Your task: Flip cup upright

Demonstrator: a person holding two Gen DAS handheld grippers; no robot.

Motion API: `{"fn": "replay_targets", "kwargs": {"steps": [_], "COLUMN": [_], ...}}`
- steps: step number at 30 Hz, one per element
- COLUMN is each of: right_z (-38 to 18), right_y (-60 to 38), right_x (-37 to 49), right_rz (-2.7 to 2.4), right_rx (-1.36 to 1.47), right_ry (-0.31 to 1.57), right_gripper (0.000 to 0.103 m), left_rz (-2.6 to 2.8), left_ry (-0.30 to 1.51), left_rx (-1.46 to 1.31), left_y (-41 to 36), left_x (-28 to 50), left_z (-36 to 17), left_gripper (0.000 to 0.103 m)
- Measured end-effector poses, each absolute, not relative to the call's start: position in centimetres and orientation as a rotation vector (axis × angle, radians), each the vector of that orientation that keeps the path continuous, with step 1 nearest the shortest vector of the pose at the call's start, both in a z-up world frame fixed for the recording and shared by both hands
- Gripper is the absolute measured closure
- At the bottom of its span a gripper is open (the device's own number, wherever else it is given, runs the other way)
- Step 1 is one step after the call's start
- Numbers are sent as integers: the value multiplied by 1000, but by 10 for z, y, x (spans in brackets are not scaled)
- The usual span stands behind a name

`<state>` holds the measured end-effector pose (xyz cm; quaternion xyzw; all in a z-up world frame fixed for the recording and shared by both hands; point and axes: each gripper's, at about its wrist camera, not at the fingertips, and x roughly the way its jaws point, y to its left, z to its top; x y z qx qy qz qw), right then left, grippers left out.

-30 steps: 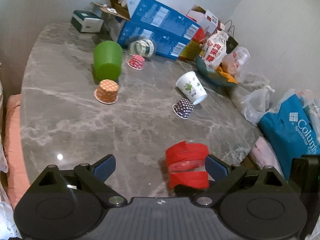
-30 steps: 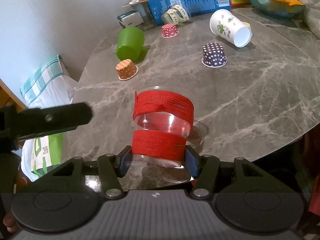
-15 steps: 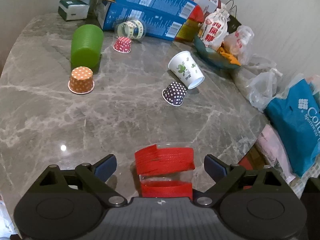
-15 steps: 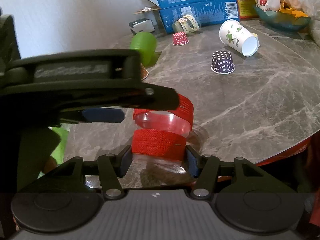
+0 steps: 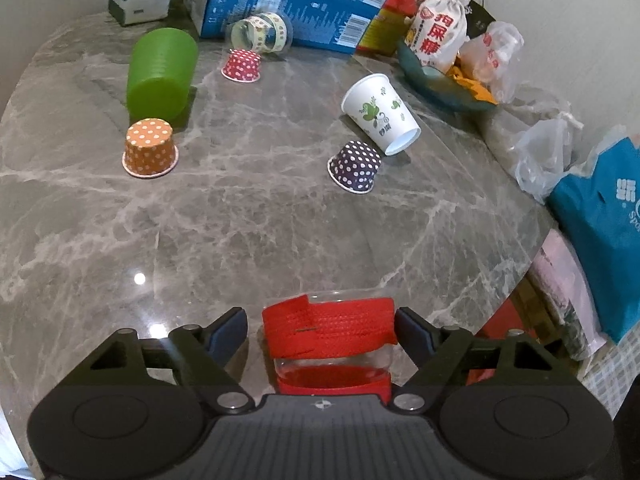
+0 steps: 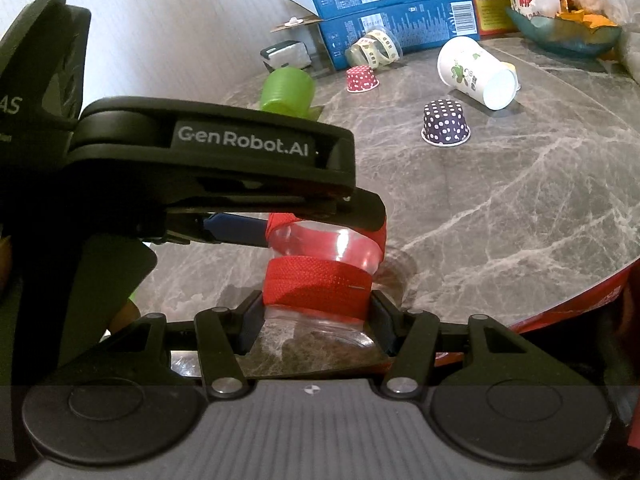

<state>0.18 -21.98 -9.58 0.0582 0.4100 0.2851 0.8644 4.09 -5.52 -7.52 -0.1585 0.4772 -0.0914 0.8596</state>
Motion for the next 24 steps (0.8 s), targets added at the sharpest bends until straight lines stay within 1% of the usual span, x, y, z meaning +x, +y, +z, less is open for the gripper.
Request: {"fn": "replay_targets", "kwargs": {"steps": [2,4,12,24], "right_z": [-96,-95,-97,-99], "right_y": [-221,-221,-225,-226], "right_x": [2,1,4,7], "right_rz": [602,608,620,633], "right_rx": [128,125,156,189], "right_ry": [863,865,876,899], "right_gripper": [45,45,45,43], "left_rz": [-198,-204,-238,-291], "left_ry": [1010,1014,1022,1023], "left_rx": [-332,-340,-341,-347], "left_y": [-56,-56,-54,-50], "left_x": [43,45,48,49], "left_z": [-77,-78,-79,-81], "left_gripper": [21,25,28,29]}}
